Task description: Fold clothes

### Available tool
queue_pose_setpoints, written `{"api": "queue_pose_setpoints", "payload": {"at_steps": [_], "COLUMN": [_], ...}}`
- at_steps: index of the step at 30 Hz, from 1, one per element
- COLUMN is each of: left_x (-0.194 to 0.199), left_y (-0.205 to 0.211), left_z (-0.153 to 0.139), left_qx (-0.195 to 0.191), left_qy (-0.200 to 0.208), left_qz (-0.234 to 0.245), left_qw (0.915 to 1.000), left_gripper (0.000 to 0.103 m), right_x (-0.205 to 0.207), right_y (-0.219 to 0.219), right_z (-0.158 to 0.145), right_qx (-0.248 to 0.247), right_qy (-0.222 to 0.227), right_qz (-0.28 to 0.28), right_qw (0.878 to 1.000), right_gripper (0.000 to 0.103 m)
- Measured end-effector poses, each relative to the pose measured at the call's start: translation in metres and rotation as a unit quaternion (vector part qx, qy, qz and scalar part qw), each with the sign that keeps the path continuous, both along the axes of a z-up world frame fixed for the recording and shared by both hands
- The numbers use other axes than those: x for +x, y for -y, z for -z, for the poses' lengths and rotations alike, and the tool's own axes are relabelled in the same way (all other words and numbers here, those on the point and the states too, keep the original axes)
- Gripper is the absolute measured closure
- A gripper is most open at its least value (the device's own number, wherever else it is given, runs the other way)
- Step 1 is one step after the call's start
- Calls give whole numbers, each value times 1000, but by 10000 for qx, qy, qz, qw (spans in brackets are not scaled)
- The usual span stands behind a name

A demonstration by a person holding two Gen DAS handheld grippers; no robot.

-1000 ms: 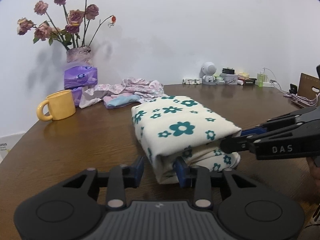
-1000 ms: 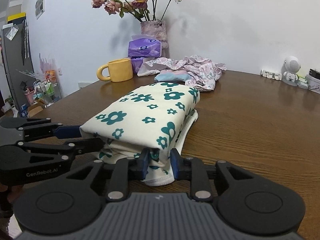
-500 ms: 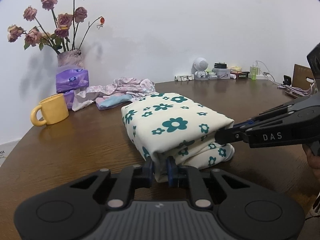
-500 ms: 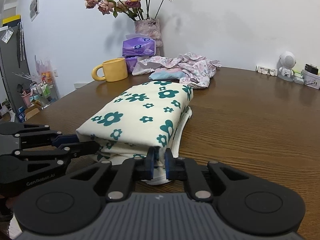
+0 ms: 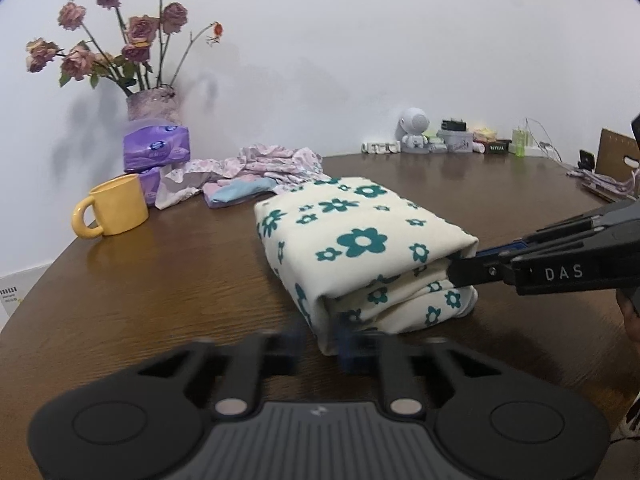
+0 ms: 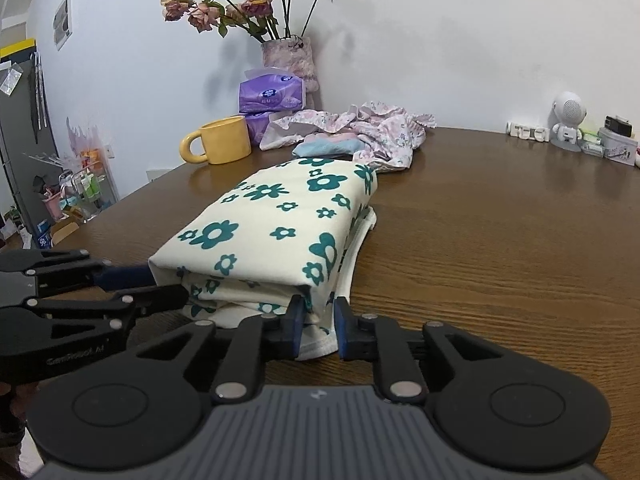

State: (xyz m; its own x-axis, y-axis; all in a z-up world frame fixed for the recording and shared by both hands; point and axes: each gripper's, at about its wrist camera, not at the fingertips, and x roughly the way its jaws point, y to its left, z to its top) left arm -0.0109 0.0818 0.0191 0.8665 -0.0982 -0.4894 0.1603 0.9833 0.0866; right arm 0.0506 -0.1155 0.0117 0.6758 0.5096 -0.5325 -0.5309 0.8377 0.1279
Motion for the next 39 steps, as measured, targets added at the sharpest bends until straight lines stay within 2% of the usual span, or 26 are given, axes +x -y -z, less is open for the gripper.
{"api": "queue_pose_setpoints", "payload": {"at_steps": [5, 8, 12, 13, 18, 19, 21, 23, 26, 27, 28, 29, 30, 32, 39], "left_x": [0, 0, -2, -3, -5, -5, -4, -2, 2, 4, 5, 6, 6, 8, 9], "left_y": [5, 5, 2, 1, 0, 0, 1, 1, 5, 6, 7, 7, 7, 7, 7], "left_z": [3, 4, 3, 2, 0, -1, -1, 0, 2, 3, 3, 3, 4, 5, 3], "left_qx": [202, 203, 76, 58, -28, -32, 7, 30, 100, 147, 169, 190, 188, 191, 234], "left_qy": [30, 31, -37, -36, -31, -21, -21, -33, -80, -103, -133, -163, -205, -255, -279], "left_qz": [77, 79, 3, -7, -26, -32, -41, -21, 28, 47, 66, 86, 104, 148, 165], "left_qw": [9998, 9998, 10000, 10000, 10000, 10000, 10000, 10000, 9999, 9998, 9997, 9996, 9996, 9994, 9992], "left_gripper": [97, 97, 83, 76, 68, 66, 65, 63, 65, 65, 72, 81, 84, 91, 92], "right_x": [1, 1, -3, -3, -5, -6, -8, -10, -10, -8, -5, -4, -3, -1, -1], "right_y": [-1, -1, 4, 6, 6, 5, 3, -1, -7, -9, -11, -11, -12, -12, -12], "right_z": [1, 1, -2, -2, -1, -1, 0, 1, 4, 6, 7, 7, 7, 6, 5], "right_qx": [-11, -26, 4, -10, -175, -207, -287, -428, -619, -682, -731, -752, -786, -878, -1276], "right_qy": [-31, -51, -13, -7, -54, -70, -86, -10, 61, 58, 52, 47, 62, 98, 363], "right_qz": [0, -20, -41, -41, -143, -197, -302, -408, -510, -513, -524, -556, -597, -691, -923], "right_qw": [10000, 10000, 10000, 10000, 9997, 9996, 9991, 9983, 9968, 9963, 9959, 9956, 9951, 9937, 9869], "right_gripper": [96, 92, 86, 86, 86, 84, 66, 64, 65, 71, 75, 84, 92, 96, 96]}}
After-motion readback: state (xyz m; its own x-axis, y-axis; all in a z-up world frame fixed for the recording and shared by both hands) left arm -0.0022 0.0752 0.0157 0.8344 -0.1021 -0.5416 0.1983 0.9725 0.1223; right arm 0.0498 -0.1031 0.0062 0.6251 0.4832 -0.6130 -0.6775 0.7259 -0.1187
